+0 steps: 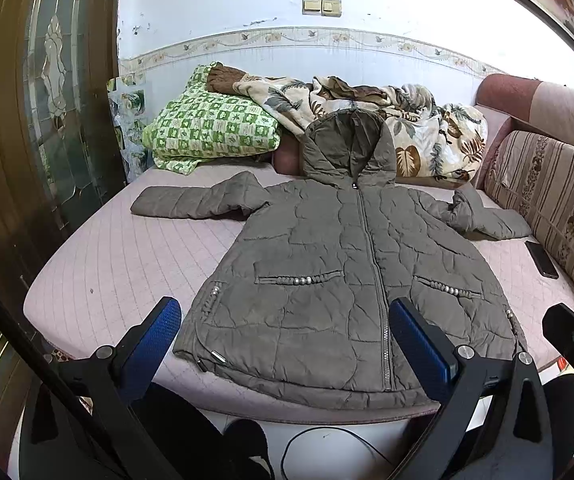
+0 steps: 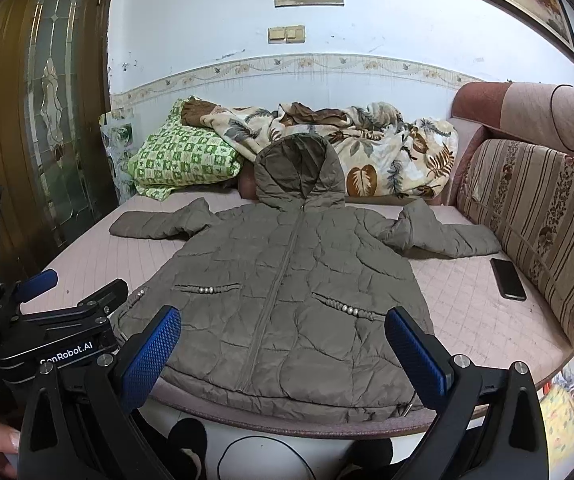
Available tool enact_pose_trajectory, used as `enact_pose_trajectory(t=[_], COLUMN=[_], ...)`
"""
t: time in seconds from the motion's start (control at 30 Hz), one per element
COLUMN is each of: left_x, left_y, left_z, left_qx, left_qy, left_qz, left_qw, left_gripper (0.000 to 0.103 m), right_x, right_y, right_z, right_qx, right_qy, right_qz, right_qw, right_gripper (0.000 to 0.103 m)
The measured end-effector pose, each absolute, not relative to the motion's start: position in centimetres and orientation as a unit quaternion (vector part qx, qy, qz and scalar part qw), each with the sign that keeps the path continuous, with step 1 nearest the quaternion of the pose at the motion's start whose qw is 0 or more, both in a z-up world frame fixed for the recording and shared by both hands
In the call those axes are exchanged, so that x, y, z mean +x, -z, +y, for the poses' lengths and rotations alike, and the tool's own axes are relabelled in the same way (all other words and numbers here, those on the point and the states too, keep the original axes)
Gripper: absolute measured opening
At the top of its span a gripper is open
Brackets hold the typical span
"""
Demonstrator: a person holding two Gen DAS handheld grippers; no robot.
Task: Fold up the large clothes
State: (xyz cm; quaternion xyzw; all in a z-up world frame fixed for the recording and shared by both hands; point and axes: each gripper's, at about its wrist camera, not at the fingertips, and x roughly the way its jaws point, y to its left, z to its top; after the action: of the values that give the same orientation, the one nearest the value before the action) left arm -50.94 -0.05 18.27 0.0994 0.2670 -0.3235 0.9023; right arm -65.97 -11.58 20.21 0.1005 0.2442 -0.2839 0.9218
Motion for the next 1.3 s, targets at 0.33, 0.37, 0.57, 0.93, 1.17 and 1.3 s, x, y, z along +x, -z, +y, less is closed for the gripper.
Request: enact_pose_trajectory(t=[0.33, 0.37, 0.57, 0.93, 1.17, 1.3], left_x=[-50.5, -50.4, -49.9, -46.8, -41.4, -38.6], left_y=[-18.1, -18.0, -17.4, -16.9, -16.6, -15.6], left_z=[-0.7, -0.8, -1.4, -5.6, -13.6, -19.7], left_qx=[0.106, 0.107, 0.111, 0.136, 0.156, 0.159], left_qy=[0.321, 0.320, 0.316, 0.329, 0.331, 0.341], left_qz=[0.277, 0.278, 0.286, 0.287, 0.274, 0.256], left_qw=[0.900, 0.899, 0.898, 0.890, 0.890, 0.890], left_gripper=[0.103, 0.103, 0.103, 0.103, 0.103, 0.103], right_x=[-65.7, -65.6, -65.2, -65.4, -67.9, -68.9], right_y=[-19.4, -19.3, -18.5, -16.3, -14.6, -13.7], right_z=[-12.5, -12.7, -13.3, -19.9, -31.5, -38.8], right_qx=[0.112, 0.114, 0.125, 0.204, 0.310, 0.367], right_qy=[0.279, 0.279, 0.276, 0.286, 0.336, 0.360], right_qz=[0.258, 0.259, 0.268, 0.279, 0.266, 0.250], right_qw=[0.918, 0.918, 0.915, 0.894, 0.848, 0.821], right_gripper=[0.103, 0.103, 0.103, 0.103, 0.103, 0.103])
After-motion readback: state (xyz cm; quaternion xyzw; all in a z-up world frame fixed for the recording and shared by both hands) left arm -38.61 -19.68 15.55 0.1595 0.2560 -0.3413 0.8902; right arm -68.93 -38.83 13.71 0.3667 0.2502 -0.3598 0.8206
